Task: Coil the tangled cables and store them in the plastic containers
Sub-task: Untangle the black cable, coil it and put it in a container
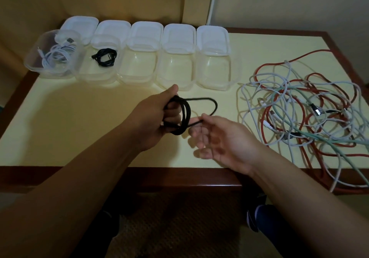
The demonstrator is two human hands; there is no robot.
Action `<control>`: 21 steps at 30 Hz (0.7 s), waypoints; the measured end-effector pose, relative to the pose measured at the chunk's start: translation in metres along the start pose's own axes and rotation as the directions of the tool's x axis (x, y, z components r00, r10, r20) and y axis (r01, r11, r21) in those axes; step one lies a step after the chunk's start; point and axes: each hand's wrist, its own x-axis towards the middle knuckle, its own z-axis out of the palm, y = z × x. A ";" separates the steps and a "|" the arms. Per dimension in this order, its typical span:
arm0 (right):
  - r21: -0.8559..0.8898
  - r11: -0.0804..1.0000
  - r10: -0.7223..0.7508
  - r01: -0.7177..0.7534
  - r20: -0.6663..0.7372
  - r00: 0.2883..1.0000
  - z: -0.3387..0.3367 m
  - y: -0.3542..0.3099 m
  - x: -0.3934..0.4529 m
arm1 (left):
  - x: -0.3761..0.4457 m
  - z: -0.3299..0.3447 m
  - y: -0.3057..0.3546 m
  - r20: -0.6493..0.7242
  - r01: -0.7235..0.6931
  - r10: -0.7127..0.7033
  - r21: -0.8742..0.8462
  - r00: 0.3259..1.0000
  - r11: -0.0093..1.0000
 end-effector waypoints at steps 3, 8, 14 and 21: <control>0.134 0.989 0.060 -0.070 0.075 0.995 0.002 -0.001 0.001 | 0.001 -0.001 0.000 0.053 -0.068 0.061 0.143 0.997 0.987; -0.008 0.962 0.265 -0.274 0.291 0.919 0.011 -0.004 -0.009 | 0.003 -0.004 -0.009 0.177 -0.231 0.169 0.432 0.970 0.872; -0.032 0.997 0.066 -0.065 0.023 0.998 0.033 0.009 -0.002 | 0.004 -0.003 -0.010 -0.023 -0.253 0.280 0.359 0.960 0.899; -0.445 0.895 -0.076 -0.026 -0.210 0.975 0.000 -0.022 -0.005 | 0.004 -0.027 0.027 -0.437 -0.366 0.289 -0.102 0.852 0.925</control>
